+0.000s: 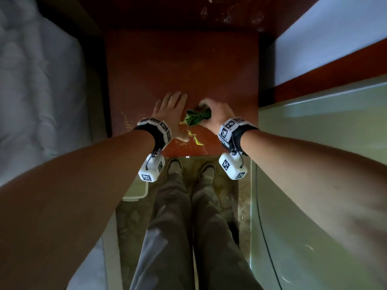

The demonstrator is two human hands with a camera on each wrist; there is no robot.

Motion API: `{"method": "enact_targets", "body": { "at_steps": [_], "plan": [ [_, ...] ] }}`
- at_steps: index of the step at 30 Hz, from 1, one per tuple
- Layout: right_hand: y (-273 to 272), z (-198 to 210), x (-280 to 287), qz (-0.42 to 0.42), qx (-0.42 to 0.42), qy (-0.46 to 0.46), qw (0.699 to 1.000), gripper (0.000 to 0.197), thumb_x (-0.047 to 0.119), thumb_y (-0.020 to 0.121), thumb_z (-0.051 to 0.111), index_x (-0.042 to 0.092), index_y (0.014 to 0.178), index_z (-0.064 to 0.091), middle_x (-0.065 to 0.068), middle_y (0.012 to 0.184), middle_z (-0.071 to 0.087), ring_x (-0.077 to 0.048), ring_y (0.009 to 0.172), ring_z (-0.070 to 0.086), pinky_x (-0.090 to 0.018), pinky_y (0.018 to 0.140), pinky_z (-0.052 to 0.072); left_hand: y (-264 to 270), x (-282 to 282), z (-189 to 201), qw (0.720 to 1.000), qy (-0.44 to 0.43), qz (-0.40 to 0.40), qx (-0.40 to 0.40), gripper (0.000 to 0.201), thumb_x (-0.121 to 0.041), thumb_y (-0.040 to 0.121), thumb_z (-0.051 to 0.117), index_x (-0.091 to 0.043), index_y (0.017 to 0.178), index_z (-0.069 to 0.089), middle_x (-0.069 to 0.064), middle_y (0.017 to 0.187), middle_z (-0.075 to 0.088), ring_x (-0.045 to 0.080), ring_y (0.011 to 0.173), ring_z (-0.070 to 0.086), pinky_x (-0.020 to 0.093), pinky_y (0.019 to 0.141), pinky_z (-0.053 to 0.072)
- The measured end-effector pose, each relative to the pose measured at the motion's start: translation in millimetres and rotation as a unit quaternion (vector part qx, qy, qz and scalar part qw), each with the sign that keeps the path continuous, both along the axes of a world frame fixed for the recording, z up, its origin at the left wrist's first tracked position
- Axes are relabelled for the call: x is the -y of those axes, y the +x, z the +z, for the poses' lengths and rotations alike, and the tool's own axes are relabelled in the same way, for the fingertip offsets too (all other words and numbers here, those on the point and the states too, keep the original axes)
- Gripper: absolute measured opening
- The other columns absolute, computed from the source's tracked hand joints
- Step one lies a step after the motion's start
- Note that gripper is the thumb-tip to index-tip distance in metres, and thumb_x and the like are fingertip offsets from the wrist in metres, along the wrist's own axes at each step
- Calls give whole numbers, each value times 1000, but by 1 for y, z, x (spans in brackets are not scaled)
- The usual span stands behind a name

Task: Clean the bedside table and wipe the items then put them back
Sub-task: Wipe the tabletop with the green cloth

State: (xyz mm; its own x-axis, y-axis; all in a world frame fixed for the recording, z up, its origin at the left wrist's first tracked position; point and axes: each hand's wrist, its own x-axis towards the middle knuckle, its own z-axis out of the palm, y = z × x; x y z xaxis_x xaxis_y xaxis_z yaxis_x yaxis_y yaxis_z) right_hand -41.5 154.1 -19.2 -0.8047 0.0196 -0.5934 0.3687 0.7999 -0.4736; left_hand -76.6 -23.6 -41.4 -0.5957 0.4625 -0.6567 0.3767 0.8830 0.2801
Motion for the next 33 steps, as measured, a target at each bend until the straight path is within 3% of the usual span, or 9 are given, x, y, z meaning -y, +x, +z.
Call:
{"method": "enact_targets", "body": {
  "at_steps": [5,9,12,15,19,23,28,30,33],
  "plan": [
    [-36,19,30,75,-21,5,997,47,14,76,78,21,115,53,0,118,58,-19,101,59,-27,80,50,-15,13,39,997,48,67,-11,104,-52,76,77,-20,155,18,4,157,29,29,144,26,51,113,29],
    [-57,30,63,137,-27,-14,990,43,15,78,76,18,112,51,-1,116,54,-20,99,55,-30,81,48,-26,36,57,992,37,113,-36,63,-40,81,76,-21,134,48,3,126,58,25,118,50,41,98,41],
    [-67,33,85,173,-40,-38,983,42,15,76,79,18,107,51,3,109,51,-19,97,53,-27,75,42,-30,52,61,990,-8,135,-35,36,-40,88,68,-20,117,59,-3,95,60,22,93,58,36,81,48],
    [-74,32,102,197,-26,-67,978,42,22,76,80,16,107,52,2,108,51,-18,94,54,-27,75,44,-33,69,59,983,-74,165,-37,25,-42,93,62,-21,107,63,-5,72,51,18,69,55,31,59,43],
    [-84,18,113,131,-28,-99,986,41,30,85,70,17,121,55,1,119,55,-17,99,58,-30,83,50,-40,105,51,974,-74,202,-71,19,-33,95,62,-22,110,67,4,84,58,27,78,58,34,65,44],
    [-99,-2,108,68,-23,-13,997,45,30,92,61,19,135,49,-3,137,47,-25,117,55,-36,92,50,-51,137,44,967,-54,224,-108,23,-32,94,64,-21,115,64,10,105,65,35,94,64,36,69,45],
    [-106,-17,98,162,12,100,982,75,35,91,63,31,153,22,3,161,9,-33,146,12,-53,114,29,-70,155,27,966,-35,229,-116,24,-25,94,64,-19,117,63,11,114,59,37,102,61,43,80,50],
    [-106,-23,96,180,34,118,976,86,40,88,67,38,154,12,7,162,-7,-34,149,-3,-62,115,17,-77,156,20,967,-26,224,-115,24,-30,94,64,-16,113,62,12,111,58,38,99,61,42,78,49],
    [-104,-31,96,206,75,143,965,93,47,86,67,42,154,3,5,161,-21,-34,148,-15,-68,113,13,-86,153,8,971,-9,210,-114,25,-32,93,65,-14,110,61,14,107,57,38,95,60,43,77,50]
  ]
}}
